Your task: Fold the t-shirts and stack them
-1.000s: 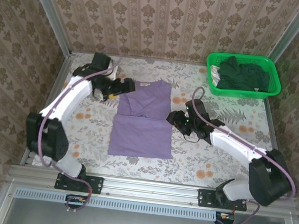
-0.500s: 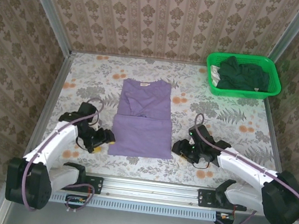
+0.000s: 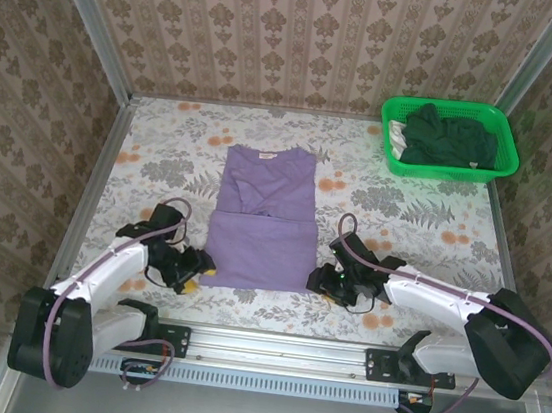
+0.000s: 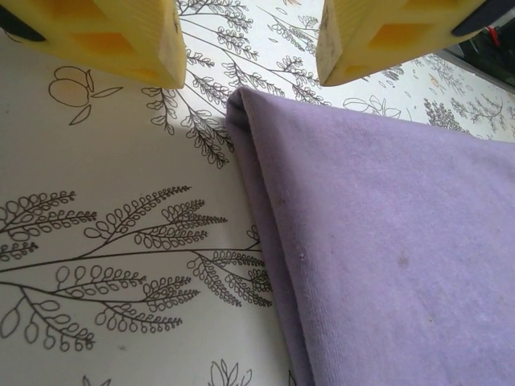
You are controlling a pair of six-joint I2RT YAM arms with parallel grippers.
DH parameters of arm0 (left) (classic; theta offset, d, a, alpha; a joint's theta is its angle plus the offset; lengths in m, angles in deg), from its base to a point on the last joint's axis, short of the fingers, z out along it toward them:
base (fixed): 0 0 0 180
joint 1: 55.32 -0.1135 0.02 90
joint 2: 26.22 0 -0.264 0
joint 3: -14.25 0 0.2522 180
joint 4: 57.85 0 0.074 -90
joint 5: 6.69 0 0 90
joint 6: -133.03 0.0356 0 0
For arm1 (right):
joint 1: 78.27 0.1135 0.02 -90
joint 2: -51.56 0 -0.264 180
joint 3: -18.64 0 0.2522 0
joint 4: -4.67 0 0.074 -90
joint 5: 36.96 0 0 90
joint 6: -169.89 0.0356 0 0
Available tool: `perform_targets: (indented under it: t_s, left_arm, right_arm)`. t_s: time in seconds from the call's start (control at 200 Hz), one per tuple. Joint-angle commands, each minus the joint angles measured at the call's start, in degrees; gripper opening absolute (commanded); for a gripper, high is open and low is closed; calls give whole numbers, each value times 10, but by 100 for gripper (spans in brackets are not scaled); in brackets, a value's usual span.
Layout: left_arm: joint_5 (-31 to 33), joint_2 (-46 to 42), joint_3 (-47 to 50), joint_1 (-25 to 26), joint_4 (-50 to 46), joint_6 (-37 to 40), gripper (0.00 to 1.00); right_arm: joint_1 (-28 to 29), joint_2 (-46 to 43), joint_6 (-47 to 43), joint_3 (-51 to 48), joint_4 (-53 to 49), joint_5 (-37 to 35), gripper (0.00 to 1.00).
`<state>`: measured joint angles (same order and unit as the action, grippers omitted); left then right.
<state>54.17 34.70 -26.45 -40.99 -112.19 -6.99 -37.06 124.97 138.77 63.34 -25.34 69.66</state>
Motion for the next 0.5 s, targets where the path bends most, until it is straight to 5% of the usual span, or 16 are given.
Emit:
perform_targets:
  t_s: [0.0,0.495]
  left_arm:
    - [2,8,16,7,21,-30,53]
    - [42,38,24,23,70,-47,34]
  right_arm:
    - [6,4,10,15,4,-20,45]
    - [14,55,21,26,28,-30,34]
